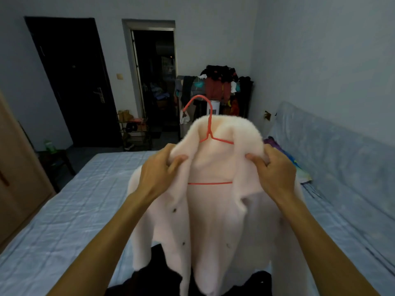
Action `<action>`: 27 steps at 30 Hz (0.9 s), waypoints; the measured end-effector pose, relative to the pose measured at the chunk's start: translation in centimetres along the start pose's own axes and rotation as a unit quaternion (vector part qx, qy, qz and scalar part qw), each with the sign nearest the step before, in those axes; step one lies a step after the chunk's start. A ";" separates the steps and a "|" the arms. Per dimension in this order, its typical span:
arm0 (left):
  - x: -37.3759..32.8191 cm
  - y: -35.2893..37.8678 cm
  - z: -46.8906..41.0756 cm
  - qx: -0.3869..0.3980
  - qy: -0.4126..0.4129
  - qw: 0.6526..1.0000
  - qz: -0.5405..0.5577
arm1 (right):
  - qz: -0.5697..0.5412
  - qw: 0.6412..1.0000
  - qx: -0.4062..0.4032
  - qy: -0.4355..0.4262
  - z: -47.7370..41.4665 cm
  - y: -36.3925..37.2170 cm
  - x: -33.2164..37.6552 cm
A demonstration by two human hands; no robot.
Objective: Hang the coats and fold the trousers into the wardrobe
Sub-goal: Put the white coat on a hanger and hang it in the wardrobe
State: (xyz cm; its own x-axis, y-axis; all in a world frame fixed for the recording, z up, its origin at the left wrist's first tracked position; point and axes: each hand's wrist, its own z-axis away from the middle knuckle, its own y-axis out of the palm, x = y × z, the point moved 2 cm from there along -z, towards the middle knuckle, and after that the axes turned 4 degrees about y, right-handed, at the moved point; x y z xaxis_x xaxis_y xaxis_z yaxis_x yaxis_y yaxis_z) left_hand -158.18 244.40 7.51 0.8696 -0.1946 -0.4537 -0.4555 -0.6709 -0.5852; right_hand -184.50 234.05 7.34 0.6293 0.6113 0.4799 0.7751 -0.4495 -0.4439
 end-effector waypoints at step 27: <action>-10.0 -12.2 13.8 -0.108 -0.073 0.988 -0.079 | 0.021 0.997 -0.062 -0.036 12.5 -10.1 8.5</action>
State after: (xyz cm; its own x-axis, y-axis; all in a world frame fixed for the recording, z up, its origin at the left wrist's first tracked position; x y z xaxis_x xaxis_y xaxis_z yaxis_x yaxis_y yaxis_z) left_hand -164.01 264.39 9.91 0.8833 0.0197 -0.4684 -0.2507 -0.8244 -0.5074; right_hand -187.69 251.95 6.42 0.6598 0.6326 0.4056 0.7514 -0.5505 -0.3638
